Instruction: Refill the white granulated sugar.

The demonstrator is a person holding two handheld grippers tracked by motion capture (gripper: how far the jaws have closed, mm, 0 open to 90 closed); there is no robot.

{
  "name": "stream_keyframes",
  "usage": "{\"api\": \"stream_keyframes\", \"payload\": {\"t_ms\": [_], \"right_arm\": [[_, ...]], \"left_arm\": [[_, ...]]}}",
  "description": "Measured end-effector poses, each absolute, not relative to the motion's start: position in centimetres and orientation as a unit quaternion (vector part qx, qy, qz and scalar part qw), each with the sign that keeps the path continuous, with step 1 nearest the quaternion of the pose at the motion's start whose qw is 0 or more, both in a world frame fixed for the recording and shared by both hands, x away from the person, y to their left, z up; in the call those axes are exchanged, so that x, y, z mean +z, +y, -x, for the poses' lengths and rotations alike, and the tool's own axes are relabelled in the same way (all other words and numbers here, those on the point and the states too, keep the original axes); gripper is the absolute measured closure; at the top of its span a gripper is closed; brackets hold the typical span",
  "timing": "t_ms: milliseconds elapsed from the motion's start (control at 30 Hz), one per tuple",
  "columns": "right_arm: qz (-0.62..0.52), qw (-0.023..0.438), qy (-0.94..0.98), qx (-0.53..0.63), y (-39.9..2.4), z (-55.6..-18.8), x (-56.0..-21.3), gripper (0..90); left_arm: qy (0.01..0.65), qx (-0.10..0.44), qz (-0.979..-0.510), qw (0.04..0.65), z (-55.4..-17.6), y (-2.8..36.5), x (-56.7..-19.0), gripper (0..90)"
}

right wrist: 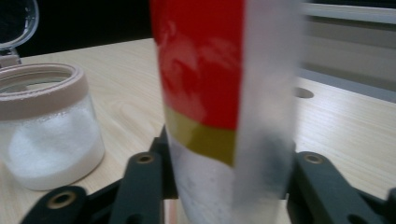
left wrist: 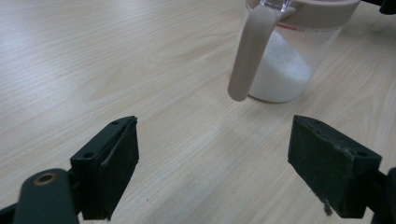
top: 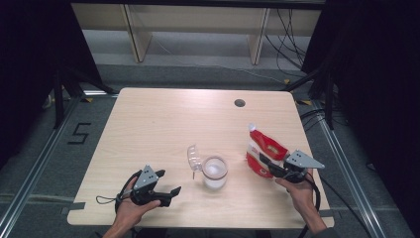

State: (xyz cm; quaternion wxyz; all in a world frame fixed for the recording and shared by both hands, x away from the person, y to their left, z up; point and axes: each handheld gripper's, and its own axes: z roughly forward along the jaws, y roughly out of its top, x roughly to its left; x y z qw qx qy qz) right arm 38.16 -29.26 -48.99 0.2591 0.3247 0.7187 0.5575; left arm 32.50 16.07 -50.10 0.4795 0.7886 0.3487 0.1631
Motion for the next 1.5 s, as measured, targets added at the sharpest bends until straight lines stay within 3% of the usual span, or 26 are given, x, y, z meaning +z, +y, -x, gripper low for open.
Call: {"api": "stream_keyframes", "payload": {"t_ms": [533,1500], "right_arm": [[-0.361,0.258,0.709,0.548,-29.8,-36.9,-47.7,36.3],[-0.398,0.242,0.72,0.515,-29.5,-33.7,-47.9,28.6]], "left_arm": [[0.352,0.161,-0.787,0.48,-32.5,16.1,-50.1,16.0],[0.355,0.162,-0.781,0.487,-32.5,16.2,-49.9,16.0]]}}
